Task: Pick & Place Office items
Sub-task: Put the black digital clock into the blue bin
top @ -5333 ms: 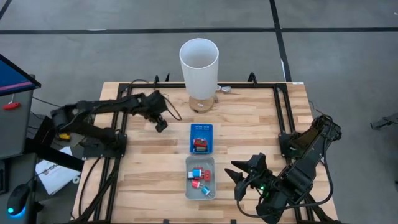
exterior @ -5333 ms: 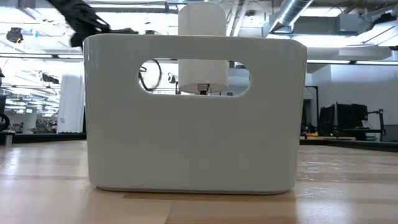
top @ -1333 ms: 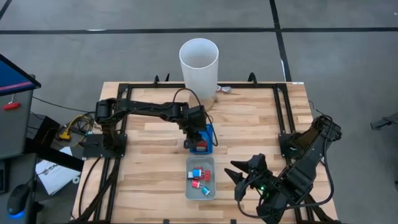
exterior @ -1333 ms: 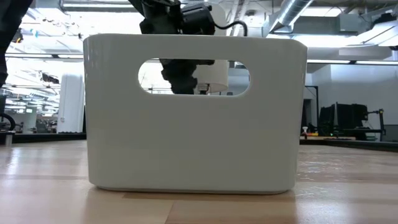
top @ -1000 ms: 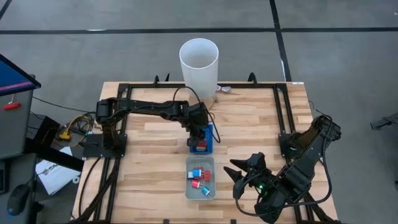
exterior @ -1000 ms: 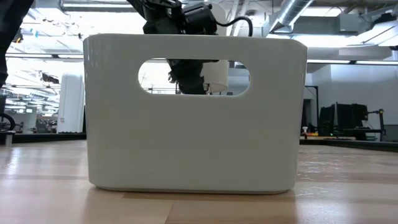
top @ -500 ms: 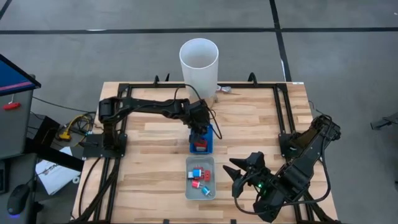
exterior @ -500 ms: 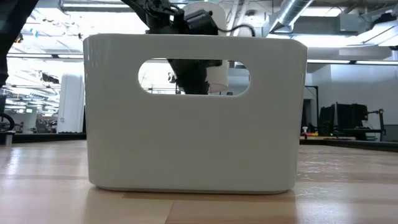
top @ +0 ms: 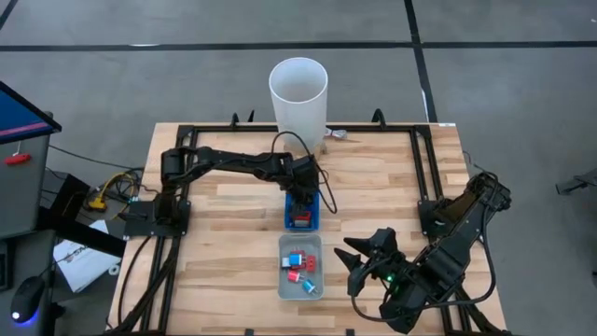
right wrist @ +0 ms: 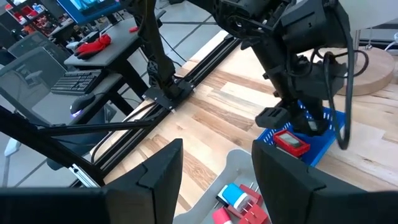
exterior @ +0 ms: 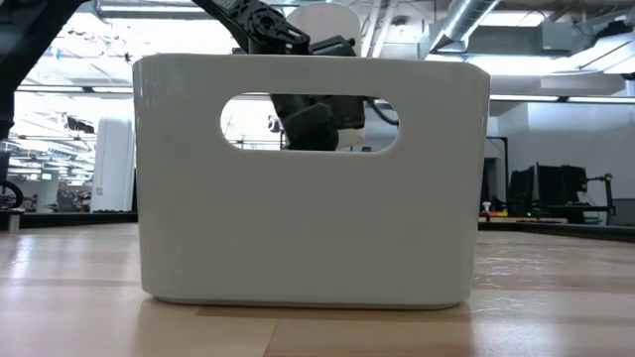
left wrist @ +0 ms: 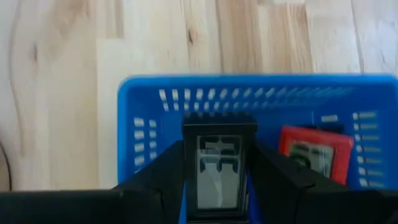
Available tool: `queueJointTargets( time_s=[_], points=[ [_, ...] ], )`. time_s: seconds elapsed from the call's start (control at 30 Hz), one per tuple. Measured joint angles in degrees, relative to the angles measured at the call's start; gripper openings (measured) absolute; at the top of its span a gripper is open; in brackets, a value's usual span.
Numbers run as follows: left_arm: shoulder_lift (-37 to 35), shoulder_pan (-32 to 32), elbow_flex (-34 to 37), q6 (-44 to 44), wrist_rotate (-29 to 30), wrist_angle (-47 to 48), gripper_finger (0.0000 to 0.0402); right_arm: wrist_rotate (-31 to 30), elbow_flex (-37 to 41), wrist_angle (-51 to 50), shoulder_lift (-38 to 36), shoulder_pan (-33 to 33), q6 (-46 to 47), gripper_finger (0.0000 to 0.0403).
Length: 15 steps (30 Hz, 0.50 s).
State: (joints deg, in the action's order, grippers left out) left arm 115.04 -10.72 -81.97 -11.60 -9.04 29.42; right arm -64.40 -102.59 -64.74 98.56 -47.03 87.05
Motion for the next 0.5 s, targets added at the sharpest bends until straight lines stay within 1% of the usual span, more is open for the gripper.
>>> queueJointTargets(
  time_s=[0.2, 0.4, 0.5],
  points=[
    [0.2, 0.0, 0.0, -0.1, 0.0, 0.0, 0.0151, 0.0, 0.0, -0.3, 0.0, 0.0, 0.0, 0.0185],
    [0.2, 0.0, 0.0, -0.1, -0.4, 0.5, 0.0194, 0.0, 0.0, -0.5, 0.0, 0.0, 0.0, 0.0185],
    [0.2, 0.0, 0.0, 0.0, -0.4, 0.4, 0.0207, 0.0, 0.0, -0.4, 0.0, 0.0, 0.0, 0.0185]
  ],
)
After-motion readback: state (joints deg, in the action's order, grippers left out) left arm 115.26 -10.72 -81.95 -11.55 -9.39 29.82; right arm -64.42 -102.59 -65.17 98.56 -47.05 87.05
